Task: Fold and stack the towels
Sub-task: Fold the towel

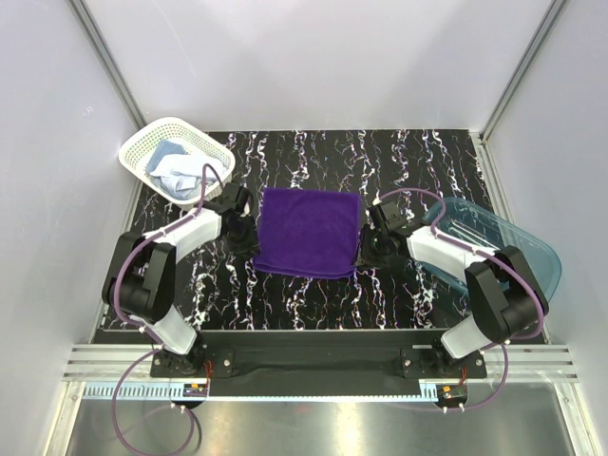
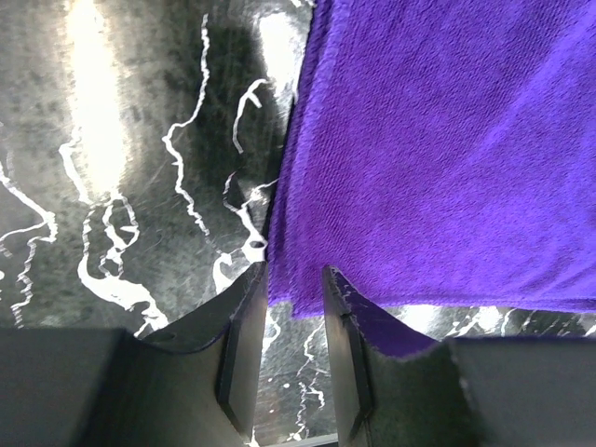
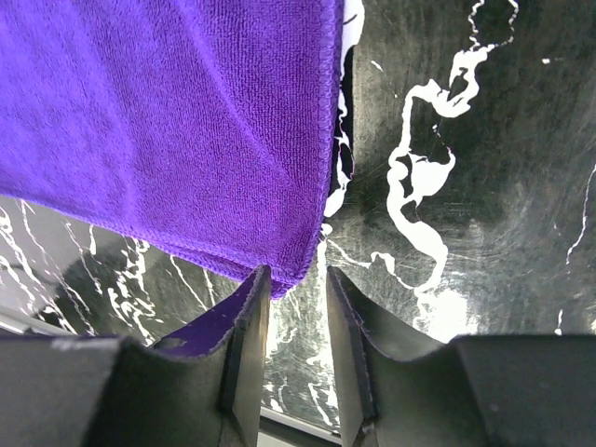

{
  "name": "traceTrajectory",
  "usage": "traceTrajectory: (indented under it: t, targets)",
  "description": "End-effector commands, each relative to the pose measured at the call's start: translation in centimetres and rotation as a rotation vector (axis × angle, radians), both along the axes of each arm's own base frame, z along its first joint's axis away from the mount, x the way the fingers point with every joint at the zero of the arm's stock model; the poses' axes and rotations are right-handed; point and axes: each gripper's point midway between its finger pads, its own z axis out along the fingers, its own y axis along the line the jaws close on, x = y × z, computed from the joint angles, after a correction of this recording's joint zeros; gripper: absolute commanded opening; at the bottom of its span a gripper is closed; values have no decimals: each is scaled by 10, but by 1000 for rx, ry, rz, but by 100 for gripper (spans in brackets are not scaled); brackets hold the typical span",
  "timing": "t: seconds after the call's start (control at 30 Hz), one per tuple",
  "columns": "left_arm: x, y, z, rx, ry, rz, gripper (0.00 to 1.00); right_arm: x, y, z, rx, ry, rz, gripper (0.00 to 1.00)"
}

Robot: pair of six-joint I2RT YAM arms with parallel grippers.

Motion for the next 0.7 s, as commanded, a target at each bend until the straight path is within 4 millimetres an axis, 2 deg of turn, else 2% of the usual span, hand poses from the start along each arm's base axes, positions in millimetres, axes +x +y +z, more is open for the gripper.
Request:
traceTrajectory:
  t: [0.0, 0.27, 0.43, 0.67]
  targets:
    - [12, -15, 7, -67, -38, -5, 34, 13, 5, 7, 15, -26, -72, 37]
    - [8, -14, 2, -53, -7, 3, 26, 14, 8, 5, 33, -22, -88, 31]
    - [4, -4, -7, 11, 17, 23, 27, 13, 7, 4, 31, -23, -88, 30]
    - [2, 3, -6, 75, 9, 19, 28, 11, 7, 0, 30, -16, -83, 27]
